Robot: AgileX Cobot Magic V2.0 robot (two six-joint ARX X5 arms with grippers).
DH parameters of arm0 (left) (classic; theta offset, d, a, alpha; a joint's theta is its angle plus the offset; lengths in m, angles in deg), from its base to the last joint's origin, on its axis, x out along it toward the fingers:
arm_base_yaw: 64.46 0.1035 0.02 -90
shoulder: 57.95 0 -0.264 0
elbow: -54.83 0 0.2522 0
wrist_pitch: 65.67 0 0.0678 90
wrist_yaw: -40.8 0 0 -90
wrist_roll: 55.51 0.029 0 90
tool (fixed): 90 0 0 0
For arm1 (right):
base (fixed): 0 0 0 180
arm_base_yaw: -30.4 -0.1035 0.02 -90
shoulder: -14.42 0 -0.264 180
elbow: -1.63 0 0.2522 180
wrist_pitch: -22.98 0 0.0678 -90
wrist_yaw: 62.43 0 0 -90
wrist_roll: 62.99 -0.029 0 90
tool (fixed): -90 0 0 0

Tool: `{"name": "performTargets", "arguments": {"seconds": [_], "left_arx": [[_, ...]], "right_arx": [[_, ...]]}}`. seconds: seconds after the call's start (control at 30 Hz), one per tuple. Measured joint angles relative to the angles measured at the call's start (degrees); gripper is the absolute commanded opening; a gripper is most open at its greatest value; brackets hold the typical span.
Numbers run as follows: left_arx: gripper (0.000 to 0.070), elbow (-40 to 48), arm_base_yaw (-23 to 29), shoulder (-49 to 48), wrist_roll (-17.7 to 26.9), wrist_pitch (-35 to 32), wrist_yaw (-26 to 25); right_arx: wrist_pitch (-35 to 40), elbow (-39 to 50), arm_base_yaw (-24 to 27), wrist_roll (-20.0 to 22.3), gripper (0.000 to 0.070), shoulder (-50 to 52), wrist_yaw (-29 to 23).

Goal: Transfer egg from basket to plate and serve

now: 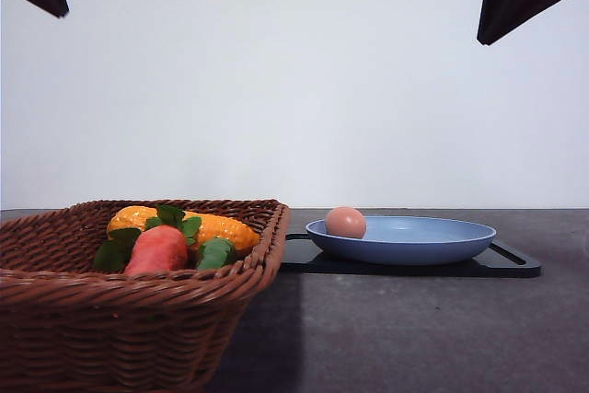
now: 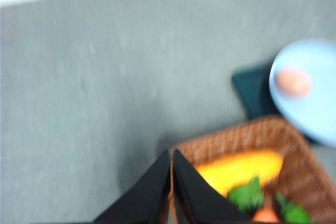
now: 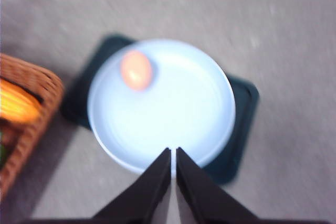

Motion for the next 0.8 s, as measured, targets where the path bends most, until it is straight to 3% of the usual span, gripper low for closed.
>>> {"name": "performTargets", "arguments": {"seconds": [0.17, 0.37, 0.8], "left_arx": [[0.0, 11.65, -2.91, -10.03, -3.11, -7.9, -0.13], [0.0, 21.86, -4.59, -19.83, -6.23, -10.25, -0.11], [0.0, 23.71, -4.95, -21.51, -9.15, -9.04, -0.13]], "right_arx": [[14.44, 12.27, -1.69, 0.0, 0.0, 7.05, -0.05], [27.64, 24.84, -3.8, -0.03, 0.0, 13.45, -0.03], [30.62, 28.32, -3.84, -0.07, 0.0, 13.59, -0.03]]}}
